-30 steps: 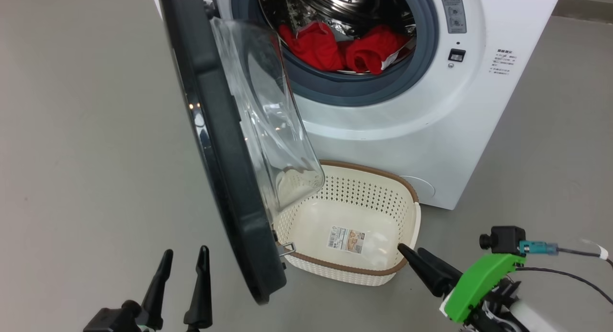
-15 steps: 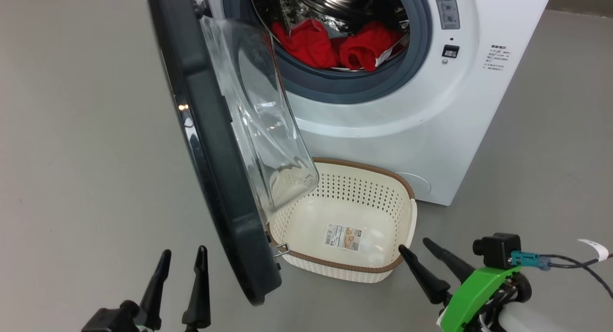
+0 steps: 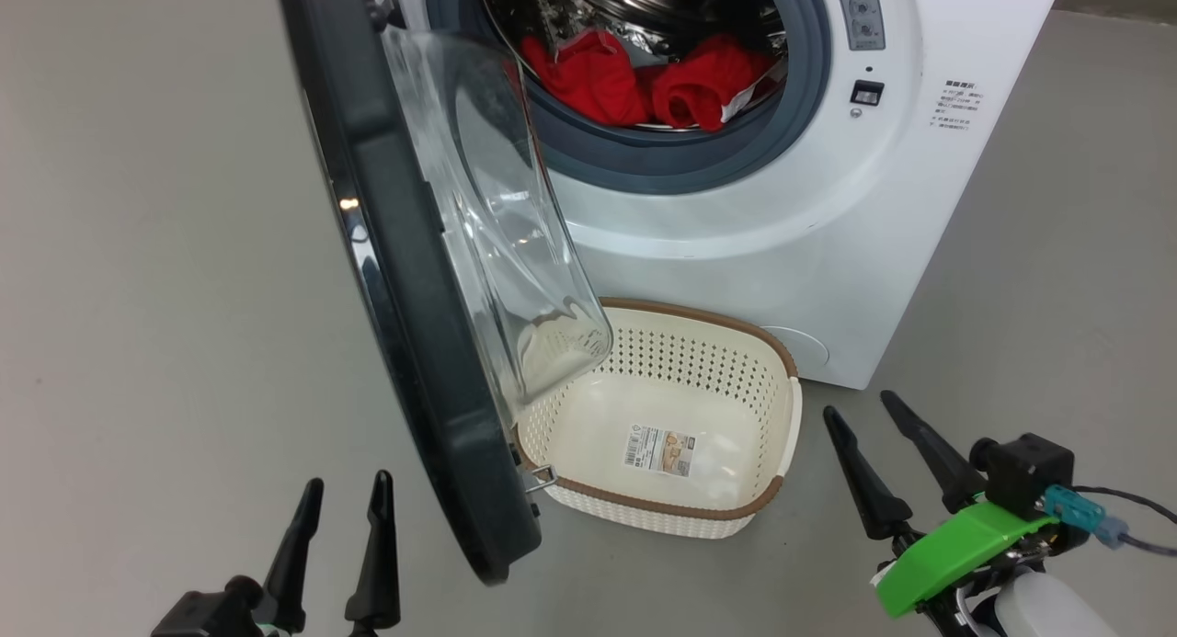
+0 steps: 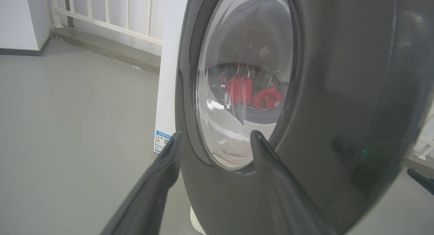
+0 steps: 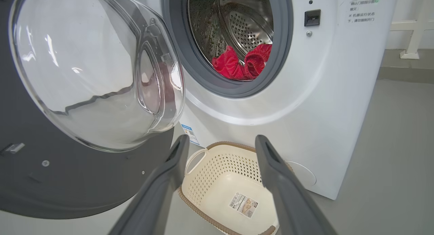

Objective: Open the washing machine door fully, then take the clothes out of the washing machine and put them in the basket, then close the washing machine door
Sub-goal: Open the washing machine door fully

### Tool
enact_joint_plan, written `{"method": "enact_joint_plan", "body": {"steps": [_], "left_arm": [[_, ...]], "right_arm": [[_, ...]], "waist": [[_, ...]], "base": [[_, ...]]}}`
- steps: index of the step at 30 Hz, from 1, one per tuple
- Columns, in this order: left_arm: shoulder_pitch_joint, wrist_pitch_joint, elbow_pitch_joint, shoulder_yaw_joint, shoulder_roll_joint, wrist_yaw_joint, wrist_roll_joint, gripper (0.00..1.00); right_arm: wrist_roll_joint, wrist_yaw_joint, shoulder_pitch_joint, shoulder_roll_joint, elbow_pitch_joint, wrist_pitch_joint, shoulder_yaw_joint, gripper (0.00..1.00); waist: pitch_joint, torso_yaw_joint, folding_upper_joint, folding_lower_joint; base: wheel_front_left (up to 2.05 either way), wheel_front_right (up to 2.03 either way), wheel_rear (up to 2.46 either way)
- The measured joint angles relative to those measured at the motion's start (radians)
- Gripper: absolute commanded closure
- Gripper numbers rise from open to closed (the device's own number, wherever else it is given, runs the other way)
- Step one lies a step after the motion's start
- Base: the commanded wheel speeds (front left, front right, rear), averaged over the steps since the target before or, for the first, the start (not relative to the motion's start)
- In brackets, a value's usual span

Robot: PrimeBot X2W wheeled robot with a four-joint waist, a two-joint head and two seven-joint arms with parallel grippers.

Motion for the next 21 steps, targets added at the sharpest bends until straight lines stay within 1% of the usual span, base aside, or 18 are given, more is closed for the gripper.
{"method": "enact_joint_plan", "body": {"steps": [4, 6, 10, 19, 20, 21], "left_arm": [[0.000, 0.000, 0.000, 0.001, 0.000, 0.000, 0.000, 0.00], [0.000, 0.000, 0.001, 0.001, 0.000, 0.000, 0.000, 0.00], [0.000, 0.000, 0.001, 0.001, 0.000, 0.000, 0.000, 0.00], [0.000, 0.000, 0.003, 0.001, 0.000, 0.000, 0.000, 0.00], [0.000, 0.000, 0.005, 0.001, 0.000, 0.000, 0.000, 0.08], [0.000, 0.000, 0.007, 0.001, 0.000, 0.000, 0.000, 0.53]], "right_arm": [[-0.103, 0.000, 0.048, 0.033, -0.031, 0.000, -0.084, 0.00], [-0.138, 0.000, 0.072, 0.044, -0.032, 0.000, -0.104, 0.00], [-0.165, 0.000, 0.094, 0.067, -0.034, 0.000, -0.126, 0.00], [-0.174, 0.000, 0.097, 0.073, -0.041, 0.000, -0.144, 0.00], [-0.182, 0.000, 0.097, 0.073, -0.041, 0.000, -0.144, 0.00], [-0.188, 0.000, 0.097, 0.073, -0.041, 0.000, -0.144, 0.00]], "waist": [[0.001, 0.000, 0.0000, 0.0000], [0.001, 0.001, 0.0000, 0.0000], [0.002, 0.000, 0.0000, 0.0000], [0.000, -0.006, 0.0000, 0.0000], [-0.001, -0.006, 0.0000, 0.0000], [-0.001, -0.006, 0.0000, -0.0001]], "base": [[0.00, 0.00, 0.00], [0.00, 0.00, 0.00], [0.00, 0.00, 0.00], [0.00, 0.00, 0.00], [0.00, 0.00, 0.00], [0.00, 0.00, 0.00]]}}
